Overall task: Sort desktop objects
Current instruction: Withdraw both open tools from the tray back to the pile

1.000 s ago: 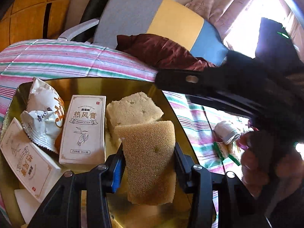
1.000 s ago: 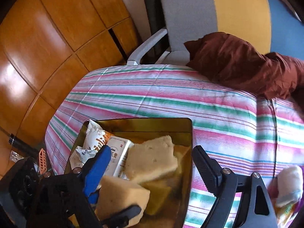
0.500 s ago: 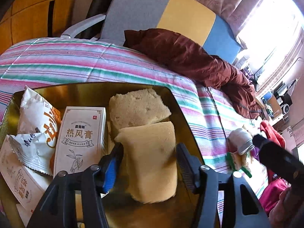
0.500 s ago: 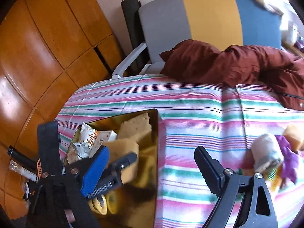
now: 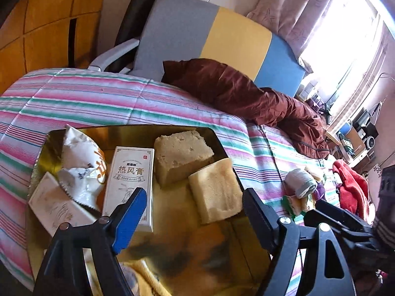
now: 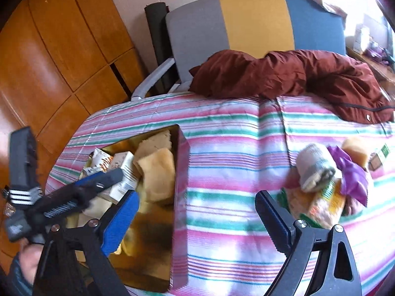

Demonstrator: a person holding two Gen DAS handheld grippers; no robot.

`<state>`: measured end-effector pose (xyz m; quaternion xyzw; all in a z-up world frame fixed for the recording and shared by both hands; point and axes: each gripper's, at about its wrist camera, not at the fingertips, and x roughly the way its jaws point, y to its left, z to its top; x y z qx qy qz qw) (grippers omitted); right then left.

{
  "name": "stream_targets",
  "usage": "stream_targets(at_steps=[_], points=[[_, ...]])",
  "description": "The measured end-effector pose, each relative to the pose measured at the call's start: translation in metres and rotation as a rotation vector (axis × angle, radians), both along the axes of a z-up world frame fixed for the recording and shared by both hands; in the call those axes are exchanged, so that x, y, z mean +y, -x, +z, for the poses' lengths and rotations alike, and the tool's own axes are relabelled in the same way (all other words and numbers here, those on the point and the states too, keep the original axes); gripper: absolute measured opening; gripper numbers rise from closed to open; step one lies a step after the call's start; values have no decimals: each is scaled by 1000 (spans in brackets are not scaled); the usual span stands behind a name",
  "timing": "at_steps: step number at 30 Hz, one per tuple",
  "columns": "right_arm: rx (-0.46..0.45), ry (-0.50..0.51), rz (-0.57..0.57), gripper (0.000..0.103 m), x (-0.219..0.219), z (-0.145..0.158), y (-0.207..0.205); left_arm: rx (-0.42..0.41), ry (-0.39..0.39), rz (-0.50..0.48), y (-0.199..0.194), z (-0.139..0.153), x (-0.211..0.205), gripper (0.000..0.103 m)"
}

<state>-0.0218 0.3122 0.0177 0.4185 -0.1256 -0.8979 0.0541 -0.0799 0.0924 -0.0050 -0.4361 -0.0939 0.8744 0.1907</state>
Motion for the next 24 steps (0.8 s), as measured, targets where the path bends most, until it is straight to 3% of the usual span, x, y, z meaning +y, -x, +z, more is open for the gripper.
stream_targets(at_steps=[7,12,24], points=[[-18,-32,-51,96,23,-9,-24,27,-31,-58,-20,9,6,81],[-20,-75,-94,103,47,-7,-39,22,-32,-80,-27,11,13,81],[-80,-128,-357,103,154,14,-66,24,-24,-172,-40,14,33,81]])
